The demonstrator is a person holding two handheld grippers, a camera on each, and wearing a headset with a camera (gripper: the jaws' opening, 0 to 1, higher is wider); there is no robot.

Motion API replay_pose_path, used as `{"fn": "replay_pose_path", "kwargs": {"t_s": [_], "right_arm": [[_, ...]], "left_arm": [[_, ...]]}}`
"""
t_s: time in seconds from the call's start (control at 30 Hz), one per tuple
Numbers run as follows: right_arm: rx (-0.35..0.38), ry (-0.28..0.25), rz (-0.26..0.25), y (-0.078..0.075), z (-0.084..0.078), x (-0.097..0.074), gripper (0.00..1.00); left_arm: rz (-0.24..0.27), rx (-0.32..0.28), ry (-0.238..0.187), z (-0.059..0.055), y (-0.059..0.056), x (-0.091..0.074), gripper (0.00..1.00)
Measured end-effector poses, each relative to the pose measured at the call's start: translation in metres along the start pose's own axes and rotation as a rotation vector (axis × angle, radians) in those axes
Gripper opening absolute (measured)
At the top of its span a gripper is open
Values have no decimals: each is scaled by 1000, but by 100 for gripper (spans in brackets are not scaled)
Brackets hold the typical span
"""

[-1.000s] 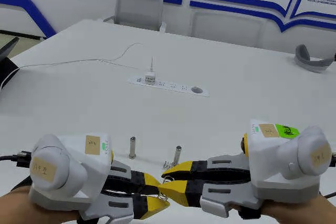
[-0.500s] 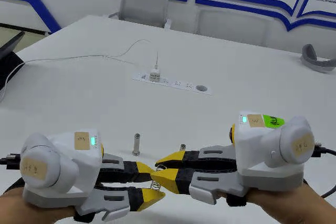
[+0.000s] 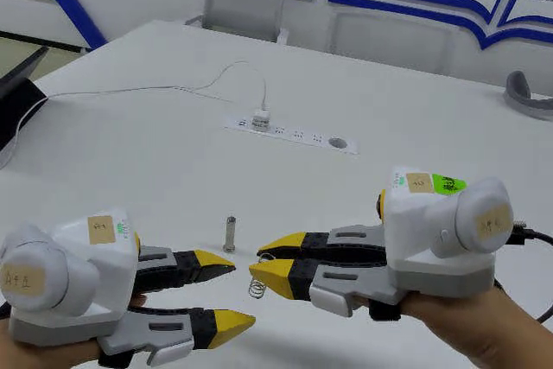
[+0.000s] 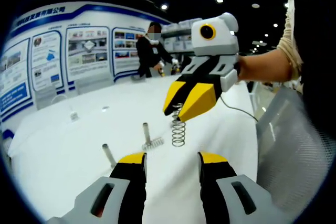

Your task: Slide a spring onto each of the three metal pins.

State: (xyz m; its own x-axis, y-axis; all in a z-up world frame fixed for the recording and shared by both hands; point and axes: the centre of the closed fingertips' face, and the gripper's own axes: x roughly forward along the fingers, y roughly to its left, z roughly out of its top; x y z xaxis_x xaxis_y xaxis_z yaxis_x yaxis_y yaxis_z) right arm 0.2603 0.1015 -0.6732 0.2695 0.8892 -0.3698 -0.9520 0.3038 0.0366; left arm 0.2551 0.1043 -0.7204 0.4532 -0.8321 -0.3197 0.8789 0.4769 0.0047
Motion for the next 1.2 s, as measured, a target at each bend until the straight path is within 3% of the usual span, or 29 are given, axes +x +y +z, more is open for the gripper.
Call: {"fn": "replay_pose_path", "kwargs": {"t_s": [0.33,0.77,1.2], "right_arm": [[-6,-8,-41,-17,10,2,12],[-17,-26,-107,-54,31,15,12],[-30,0,-133,-80,33,42,12]], "left_arm": [[57,-44,-1,-11,10,-11,53],[70,-40,29,-21,4,-13,62],[66,-48,35,-24,-6,-14,65]]}}
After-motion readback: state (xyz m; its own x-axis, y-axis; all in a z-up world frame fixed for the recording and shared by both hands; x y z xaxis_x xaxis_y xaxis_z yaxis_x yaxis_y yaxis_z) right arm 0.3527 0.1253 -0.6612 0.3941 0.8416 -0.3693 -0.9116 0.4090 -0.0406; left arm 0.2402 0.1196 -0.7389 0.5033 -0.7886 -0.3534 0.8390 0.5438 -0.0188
